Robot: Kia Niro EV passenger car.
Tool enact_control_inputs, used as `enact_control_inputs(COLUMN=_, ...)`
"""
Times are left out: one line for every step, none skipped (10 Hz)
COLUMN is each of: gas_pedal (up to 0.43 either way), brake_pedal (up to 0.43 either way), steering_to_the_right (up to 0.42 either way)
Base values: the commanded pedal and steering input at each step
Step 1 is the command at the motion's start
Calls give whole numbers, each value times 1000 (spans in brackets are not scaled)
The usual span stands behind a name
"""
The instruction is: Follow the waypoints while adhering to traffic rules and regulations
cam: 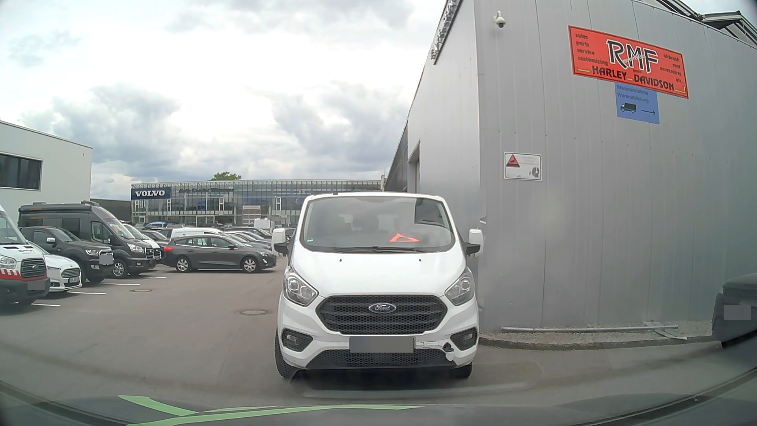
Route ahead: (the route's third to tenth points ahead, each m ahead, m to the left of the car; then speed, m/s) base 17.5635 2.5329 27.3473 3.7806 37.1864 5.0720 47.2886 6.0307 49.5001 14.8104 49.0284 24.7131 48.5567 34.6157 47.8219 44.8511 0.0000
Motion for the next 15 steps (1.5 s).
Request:
enact_control_inputs(gas_pedal=0, brake_pedal=470, steering_to_the_right=-463)
enact_control_inputs(gas_pedal=0, brake_pedal=476, steering_to_the_right=-462)
enact_control_inputs(gas_pedal=0, brake_pedal=482, steering_to_the_right=-462)
enact_control_inputs(gas_pedal=0, brake_pedal=482, steering_to_the_right=-463)
enact_control_inputs(gas_pedal=0, brake_pedal=482, steering_to_the_right=-462)
enact_control_inputs(gas_pedal=0, brake_pedal=482, steering_to_the_right=-462)
enact_control_inputs(gas_pedal=0, brake_pedal=482, steering_to_the_right=-462)
enact_control_inputs(gas_pedal=0, brake_pedal=482, steering_to_the_right=-462)
enact_control_inputs(gas_pedal=0, brake_pedal=482, steering_to_the_right=-462)
enact_control_inputs(gas_pedal=0, brake_pedal=482, steering_to_the_right=-462)
enact_control_inputs(gas_pedal=0, brake_pedal=482, steering_to_the_right=-462)
enact_control_inputs(gas_pedal=0, brake_pedal=482, steering_to_the_right=-462)
enact_control_inputs(gas_pedal=0, brake_pedal=488, steering_to_the_right=-462)
enact_control_inputs(gas_pedal=0, brake_pedal=482, steering_to_the_right=-462)
enact_control_inputs(gas_pedal=0, brake_pedal=488, steering_to_the_right=-463)
